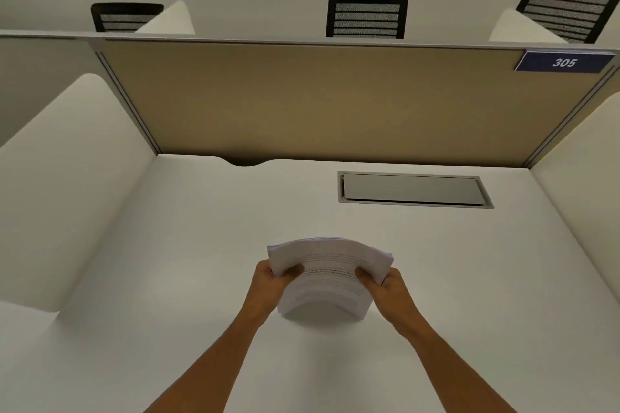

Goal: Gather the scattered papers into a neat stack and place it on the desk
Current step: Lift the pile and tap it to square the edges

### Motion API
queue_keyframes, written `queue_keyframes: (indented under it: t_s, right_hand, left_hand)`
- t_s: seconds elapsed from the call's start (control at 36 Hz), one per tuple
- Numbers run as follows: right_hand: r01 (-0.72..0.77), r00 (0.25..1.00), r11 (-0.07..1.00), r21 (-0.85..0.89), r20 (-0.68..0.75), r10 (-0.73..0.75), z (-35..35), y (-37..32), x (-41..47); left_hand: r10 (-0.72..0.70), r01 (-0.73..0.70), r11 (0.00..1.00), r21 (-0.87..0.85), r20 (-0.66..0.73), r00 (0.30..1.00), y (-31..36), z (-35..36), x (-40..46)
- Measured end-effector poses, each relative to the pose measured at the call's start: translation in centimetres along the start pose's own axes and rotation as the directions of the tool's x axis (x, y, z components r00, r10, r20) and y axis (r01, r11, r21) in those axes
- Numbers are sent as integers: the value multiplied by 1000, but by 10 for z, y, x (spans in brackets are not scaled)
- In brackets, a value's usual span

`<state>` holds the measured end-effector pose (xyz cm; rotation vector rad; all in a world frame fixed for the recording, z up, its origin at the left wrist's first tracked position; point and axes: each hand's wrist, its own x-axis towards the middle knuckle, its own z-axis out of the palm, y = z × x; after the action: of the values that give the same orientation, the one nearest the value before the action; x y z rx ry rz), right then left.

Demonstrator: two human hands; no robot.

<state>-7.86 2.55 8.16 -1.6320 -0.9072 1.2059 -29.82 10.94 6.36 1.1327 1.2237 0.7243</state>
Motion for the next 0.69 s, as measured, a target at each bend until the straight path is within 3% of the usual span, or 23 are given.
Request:
queue_keyframes:
  t_s: [0.69]
  right_hand:
    - [8,1000,1000,-20,23,-7,7,21,4]
  left_hand:
    - [2,-2,1000,20,16,1000,-11,-1,-8]
